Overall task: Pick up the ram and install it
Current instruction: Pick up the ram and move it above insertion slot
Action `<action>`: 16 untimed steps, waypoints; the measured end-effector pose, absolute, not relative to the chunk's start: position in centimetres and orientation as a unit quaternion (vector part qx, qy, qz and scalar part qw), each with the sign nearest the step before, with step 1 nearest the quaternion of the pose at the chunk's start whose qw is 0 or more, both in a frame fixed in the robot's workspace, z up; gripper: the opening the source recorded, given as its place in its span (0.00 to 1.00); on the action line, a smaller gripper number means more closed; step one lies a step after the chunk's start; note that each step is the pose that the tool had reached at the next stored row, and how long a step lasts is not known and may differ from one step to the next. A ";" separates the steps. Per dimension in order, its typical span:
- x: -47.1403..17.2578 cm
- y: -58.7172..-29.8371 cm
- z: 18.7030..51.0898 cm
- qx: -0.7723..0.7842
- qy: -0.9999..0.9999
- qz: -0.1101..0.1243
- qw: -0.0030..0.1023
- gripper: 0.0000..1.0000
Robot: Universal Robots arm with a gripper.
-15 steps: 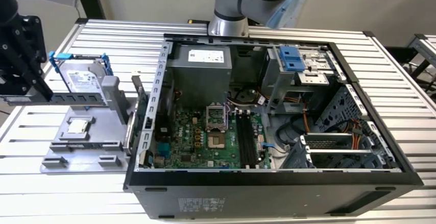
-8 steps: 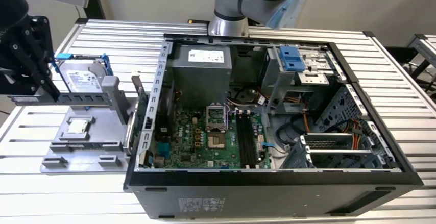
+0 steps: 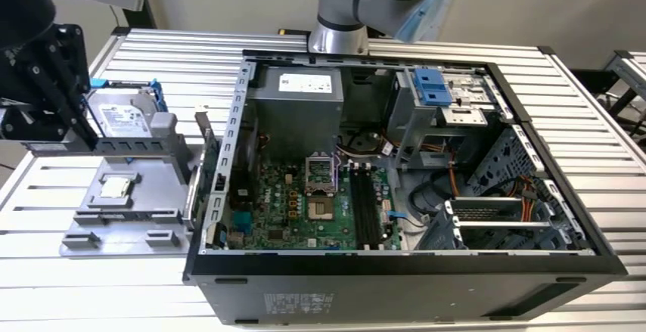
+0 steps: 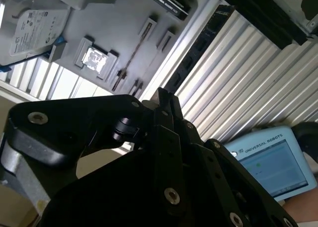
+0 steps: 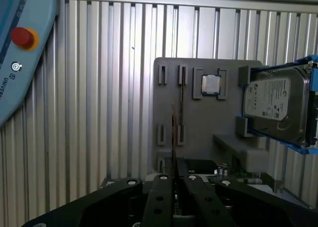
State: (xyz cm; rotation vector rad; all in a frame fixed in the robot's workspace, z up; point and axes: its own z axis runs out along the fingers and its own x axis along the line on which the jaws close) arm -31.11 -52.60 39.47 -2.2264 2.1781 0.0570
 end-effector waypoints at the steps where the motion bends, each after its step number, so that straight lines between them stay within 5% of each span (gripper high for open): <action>1: -31.0 -52.6 39.5 -0.715 0.699 0.018 0.013 0.00; 16: -28.6 -52.6 39.5 -0.715 0.699 0.018 0.013 0.00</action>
